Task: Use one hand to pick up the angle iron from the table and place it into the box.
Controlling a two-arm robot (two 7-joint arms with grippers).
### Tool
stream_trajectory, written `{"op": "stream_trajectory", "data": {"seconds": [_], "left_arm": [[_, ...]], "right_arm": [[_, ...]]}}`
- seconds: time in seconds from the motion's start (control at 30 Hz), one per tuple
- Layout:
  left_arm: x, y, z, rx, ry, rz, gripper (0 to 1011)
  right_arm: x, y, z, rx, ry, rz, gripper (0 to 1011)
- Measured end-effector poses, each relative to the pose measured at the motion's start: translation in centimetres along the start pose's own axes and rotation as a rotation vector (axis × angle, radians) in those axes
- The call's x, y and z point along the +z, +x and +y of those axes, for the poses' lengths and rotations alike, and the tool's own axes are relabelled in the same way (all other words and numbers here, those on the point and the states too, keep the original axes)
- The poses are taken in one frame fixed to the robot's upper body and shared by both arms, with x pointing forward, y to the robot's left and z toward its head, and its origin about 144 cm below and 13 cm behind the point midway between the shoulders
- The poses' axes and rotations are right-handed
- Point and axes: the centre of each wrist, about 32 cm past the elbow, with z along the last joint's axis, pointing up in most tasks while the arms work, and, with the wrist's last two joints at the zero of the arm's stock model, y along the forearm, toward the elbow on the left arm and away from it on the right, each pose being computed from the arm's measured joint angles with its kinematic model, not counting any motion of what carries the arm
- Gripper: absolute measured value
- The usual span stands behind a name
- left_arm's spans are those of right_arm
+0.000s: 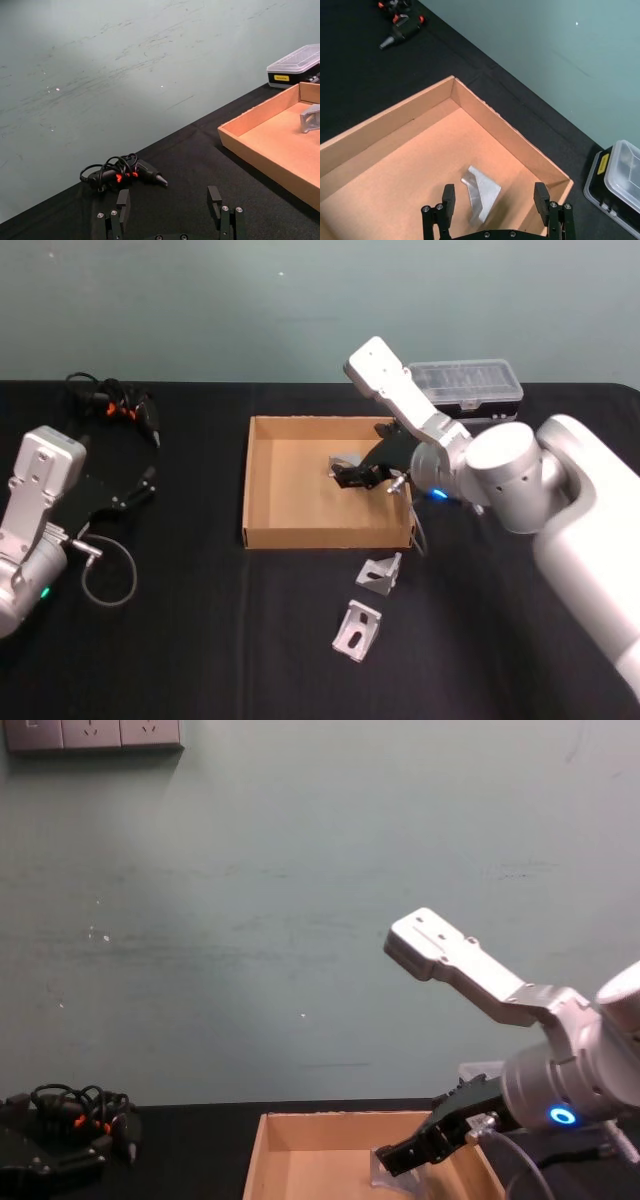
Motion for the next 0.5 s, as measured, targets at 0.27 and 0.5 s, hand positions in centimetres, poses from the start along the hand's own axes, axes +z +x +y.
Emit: {"op": "stream_trajectory", "data": {"seconds": [0.27,0.5], "left_arm": [[0.0,0.0,0.0,0.0,0.0,0.0,1012],[0.0,0.0,0.0,0.0,0.0,0.0,1011]], "right_arm": [[-1.3,-0.8,-3.0,0.0,0.05,0.006,1004],[-2.3,-1.6,-6.3,0.005,0.082,0.029,1004]]}}
